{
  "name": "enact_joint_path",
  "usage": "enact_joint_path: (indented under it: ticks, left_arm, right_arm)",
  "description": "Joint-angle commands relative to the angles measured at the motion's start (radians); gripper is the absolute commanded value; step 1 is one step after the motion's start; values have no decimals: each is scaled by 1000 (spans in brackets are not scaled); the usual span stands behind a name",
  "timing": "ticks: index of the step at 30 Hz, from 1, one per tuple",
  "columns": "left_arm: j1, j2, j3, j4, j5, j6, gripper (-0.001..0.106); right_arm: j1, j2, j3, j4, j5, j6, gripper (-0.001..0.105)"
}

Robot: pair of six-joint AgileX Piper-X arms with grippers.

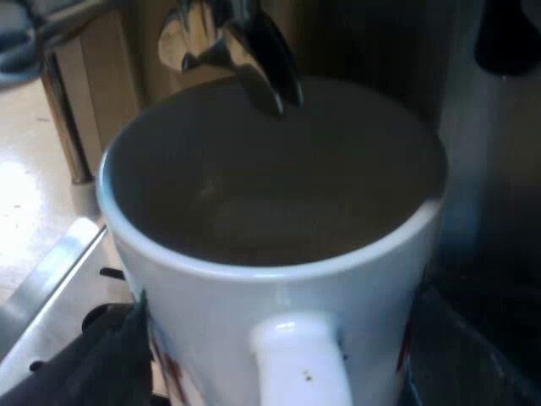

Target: Place mug into machine

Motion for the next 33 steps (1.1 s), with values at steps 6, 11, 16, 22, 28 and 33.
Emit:
enact_joint_path:
  ticks: [6, 11, 16, 22, 28, 33]
  left_arm:
    - [-1, 2, -3, -3, 7, 9, 71]
    - [-1, 2, -3, -3, 7, 9, 71]
    - [-1, 2, -3, -3, 7, 9, 71]
    - [-1, 2, -3, -3, 7, 9, 71]
    - [-1, 2, -3, -5, 7, 9, 71]
    - [-1, 2, -3, -10, 7, 9, 71]
  right_arm:
    - [-6, 15, -25, -37, -82, -17, 64]
    - [-6, 15, -25, -37, -78, -23, 64]
    - [-21, 15, -25, -42, -75, -24, 64]
    - [-19, 11, -25, -58, -69, -39, 64]
    - [15, -40, -25, -4, -35, -39, 64]
    - [38, -94, -25, 118, 13, -39, 64]
